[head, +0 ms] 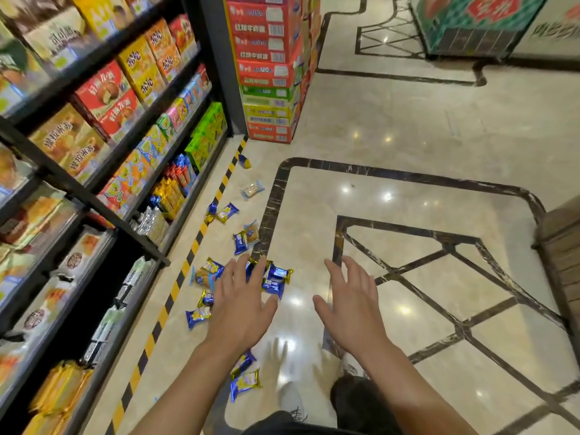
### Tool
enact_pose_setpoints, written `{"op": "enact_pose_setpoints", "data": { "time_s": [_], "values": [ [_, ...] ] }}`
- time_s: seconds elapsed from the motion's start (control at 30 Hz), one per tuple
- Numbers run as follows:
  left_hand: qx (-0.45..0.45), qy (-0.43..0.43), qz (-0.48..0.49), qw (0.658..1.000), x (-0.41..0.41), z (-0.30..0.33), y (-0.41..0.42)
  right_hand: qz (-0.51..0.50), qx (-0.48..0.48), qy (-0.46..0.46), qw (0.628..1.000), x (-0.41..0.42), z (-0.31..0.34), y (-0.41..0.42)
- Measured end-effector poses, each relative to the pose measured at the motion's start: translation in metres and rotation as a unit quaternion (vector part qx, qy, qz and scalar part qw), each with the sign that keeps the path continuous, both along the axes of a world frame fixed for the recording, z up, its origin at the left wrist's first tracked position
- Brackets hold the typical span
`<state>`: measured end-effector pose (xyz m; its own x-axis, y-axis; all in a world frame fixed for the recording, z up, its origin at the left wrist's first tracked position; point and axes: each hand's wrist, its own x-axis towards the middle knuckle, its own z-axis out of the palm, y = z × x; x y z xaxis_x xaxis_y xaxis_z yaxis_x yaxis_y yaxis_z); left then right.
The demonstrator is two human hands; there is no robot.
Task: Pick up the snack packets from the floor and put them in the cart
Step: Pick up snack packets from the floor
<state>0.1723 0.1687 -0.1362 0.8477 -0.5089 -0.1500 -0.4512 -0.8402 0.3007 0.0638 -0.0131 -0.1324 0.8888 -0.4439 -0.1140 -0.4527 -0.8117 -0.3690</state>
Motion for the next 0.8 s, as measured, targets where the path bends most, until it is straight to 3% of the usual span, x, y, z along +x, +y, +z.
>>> {"op": "enact_pose_setpoints", "data": {
  "time_s": [0.43,0.8],
  "values": [
    [0.056,-0.002,0.062,0.996,0.105,-0.001,-0.144,0.079,0.072,-0.054,0.993,0.160,-0.007,-0.140],
    [0.021,-0.015,0.108,0.994,0.190,0.021,-0.289,0.113,0.092,-0.047,0.988,0.265,0.004,-0.281]
  ]
}}
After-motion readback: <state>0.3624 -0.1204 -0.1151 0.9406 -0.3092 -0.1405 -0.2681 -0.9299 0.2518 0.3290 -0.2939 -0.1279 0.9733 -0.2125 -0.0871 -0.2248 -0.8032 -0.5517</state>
